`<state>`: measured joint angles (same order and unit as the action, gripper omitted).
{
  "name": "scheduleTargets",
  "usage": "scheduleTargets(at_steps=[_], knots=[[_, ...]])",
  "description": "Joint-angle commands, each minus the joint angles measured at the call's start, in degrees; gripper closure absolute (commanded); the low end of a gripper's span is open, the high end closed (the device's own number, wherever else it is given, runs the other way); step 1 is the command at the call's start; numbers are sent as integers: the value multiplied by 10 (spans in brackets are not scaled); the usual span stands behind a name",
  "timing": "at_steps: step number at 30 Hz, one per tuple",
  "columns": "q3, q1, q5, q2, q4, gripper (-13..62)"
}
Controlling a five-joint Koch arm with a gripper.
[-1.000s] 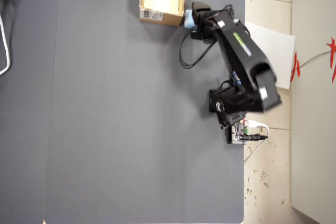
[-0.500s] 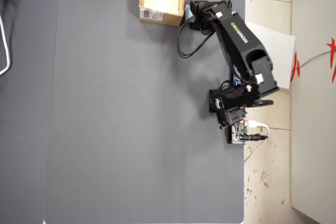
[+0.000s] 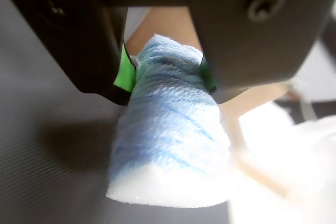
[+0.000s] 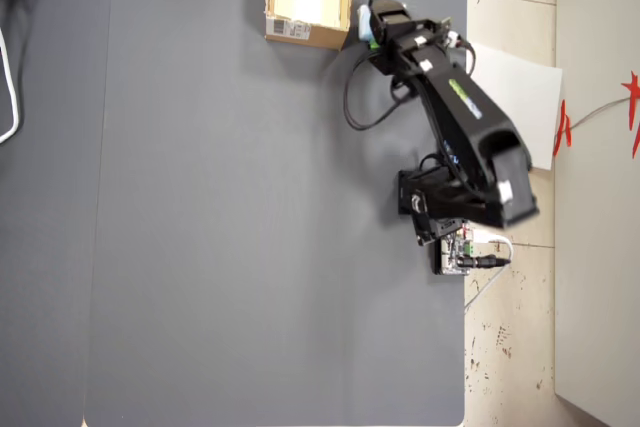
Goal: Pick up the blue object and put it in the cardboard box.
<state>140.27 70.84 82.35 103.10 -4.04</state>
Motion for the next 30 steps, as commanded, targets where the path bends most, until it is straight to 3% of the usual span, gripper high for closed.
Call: scheduleTargets(at_steps=[1, 9, 22, 25, 30], knots=[[-4, -8, 33, 33, 100, 387], [25, -25, 68, 59, 249, 387], [-34, -174, 112, 36, 385, 382], [-67, -200, 113, 18, 330, 278], [-105, -200, 114, 5, 238, 214]])
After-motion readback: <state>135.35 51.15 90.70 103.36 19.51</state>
